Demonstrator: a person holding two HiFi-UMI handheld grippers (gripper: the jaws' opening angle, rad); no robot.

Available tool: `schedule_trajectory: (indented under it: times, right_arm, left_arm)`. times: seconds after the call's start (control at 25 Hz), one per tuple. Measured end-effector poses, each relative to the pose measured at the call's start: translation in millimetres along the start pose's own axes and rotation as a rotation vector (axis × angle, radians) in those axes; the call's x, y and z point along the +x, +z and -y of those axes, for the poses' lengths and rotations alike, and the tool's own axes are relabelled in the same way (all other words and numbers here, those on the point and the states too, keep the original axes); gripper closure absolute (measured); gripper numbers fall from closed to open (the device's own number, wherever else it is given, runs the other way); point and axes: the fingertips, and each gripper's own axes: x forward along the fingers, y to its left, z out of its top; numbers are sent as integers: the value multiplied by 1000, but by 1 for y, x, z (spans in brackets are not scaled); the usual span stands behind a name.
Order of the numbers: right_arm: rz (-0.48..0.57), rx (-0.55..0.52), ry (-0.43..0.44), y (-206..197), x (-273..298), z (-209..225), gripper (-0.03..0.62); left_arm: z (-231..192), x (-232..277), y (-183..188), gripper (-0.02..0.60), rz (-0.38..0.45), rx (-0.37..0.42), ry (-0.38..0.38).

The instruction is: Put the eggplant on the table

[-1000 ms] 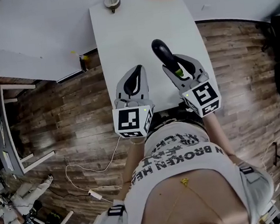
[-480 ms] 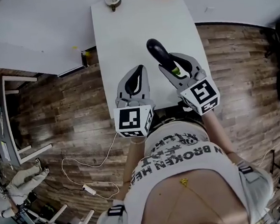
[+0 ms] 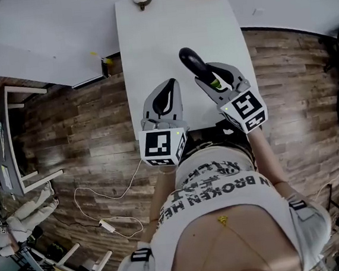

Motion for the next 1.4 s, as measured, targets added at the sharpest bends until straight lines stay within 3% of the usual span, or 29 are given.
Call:
schedule_trajectory:
  times: [1.4]
  right_arm:
    - [-402, 20, 146, -172, 96, -24, 424]
  left_arm:
    - [-51, -30, -54, 575, -138, -65, 113]
